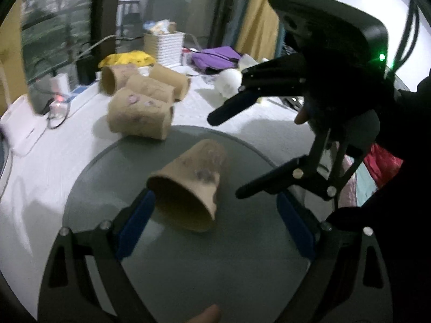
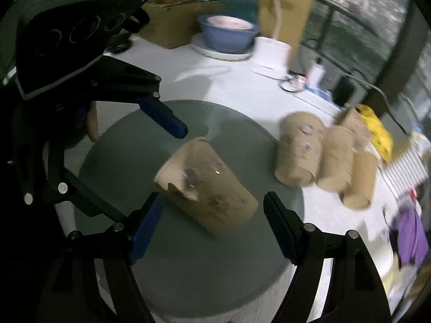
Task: Flip cup upright
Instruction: 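Tilt the held cup with the left gripper while the right gripper approaches it, then grasp the cup with the right gripper while the left gripper releases it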
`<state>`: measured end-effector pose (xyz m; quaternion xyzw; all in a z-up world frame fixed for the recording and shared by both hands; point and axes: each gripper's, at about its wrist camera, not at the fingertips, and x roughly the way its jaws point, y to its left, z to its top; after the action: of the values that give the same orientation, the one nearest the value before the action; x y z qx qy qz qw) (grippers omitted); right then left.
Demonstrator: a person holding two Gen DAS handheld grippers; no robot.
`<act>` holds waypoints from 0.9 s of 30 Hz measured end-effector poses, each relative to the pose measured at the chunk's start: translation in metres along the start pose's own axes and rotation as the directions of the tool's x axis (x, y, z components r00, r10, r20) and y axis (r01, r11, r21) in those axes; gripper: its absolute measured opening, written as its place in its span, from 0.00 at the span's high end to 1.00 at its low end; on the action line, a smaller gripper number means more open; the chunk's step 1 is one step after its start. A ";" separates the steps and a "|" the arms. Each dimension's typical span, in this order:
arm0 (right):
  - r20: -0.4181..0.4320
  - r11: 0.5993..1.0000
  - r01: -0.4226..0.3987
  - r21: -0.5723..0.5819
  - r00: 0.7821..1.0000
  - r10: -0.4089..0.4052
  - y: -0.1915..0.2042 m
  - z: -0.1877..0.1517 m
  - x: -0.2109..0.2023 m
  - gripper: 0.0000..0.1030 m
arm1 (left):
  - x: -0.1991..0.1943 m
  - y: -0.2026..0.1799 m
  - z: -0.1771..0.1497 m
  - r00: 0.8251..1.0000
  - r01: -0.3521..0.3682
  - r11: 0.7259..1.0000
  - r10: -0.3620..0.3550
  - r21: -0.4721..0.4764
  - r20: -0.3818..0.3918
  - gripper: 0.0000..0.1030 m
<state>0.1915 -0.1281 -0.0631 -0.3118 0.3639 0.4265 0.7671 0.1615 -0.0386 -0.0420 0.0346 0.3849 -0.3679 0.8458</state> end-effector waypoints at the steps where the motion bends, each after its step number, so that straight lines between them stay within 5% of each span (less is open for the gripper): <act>1: -0.006 1.000 -0.015 -0.015 1.000 0.015 0.000 0.003 0.003 0.23 | -0.003 0.002 -0.003 1.000 -0.008 1.000 0.008 -0.017 0.007 0.10; 7: -0.078 0.989 -0.052 -0.138 0.996 0.042 0.005 0.023 0.029 0.23 | -0.030 0.018 -0.037 0.993 -0.098 0.983 0.106 -0.155 0.043 0.10; 15: -0.206 0.964 -0.086 -0.253 0.978 0.033 0.011 0.042 0.059 0.23 | -0.064 0.041 -0.081 0.972 -0.176 0.925 0.218 -0.337 0.089 0.10; 27: -0.329 0.923 -0.128 -0.362 0.944 0.002 0.029 0.063 0.092 0.23 | -0.084 0.059 -0.107 0.933 -0.299 0.865 0.353 -0.404 0.065 0.10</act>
<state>0.2187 -0.0266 -0.1100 -0.5069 0.4053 0.4577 0.6077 0.0965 0.0911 -0.0731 -0.0938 0.3797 -0.1377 0.9100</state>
